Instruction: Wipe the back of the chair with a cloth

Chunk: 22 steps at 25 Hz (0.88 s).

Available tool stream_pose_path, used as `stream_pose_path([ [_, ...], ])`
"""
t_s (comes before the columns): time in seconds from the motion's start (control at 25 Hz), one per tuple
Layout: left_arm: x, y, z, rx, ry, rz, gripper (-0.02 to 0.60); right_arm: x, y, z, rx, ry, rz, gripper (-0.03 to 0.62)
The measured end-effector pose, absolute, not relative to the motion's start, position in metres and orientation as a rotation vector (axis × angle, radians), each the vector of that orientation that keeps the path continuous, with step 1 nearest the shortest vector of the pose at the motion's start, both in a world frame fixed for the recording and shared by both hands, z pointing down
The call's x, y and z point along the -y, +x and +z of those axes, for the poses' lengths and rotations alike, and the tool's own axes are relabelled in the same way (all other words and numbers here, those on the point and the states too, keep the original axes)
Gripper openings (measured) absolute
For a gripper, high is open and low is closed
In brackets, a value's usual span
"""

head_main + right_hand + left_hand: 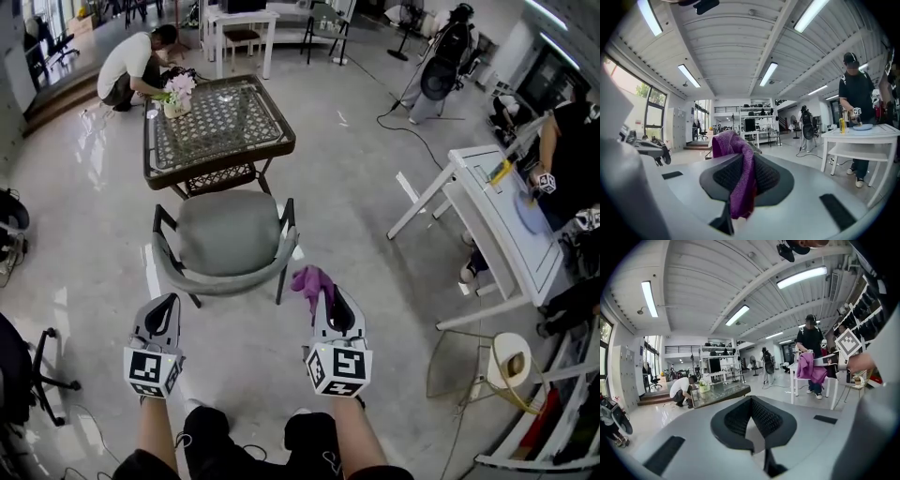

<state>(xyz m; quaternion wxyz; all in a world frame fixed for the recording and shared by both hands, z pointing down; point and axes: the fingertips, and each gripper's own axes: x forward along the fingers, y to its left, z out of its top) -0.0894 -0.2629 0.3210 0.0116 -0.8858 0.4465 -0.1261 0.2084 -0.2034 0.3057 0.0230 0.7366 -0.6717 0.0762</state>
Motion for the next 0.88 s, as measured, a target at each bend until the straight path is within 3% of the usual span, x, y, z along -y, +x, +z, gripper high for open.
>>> stream_pose_path([
  [0.52, 0.242, -0.093, 0.166, -1.367, -2.686, -0.255, 0.009, 0.165, 0.202, 0.195, 2.092, 2.334, 0.256, 0.074],
  [0.88, 0.223, -0.108, 0.122, -1.364, -2.678, -0.233, 0.009, 0.142, 0.184, 0.159, 2.093, 2.343, 0.272, 0.074],
])
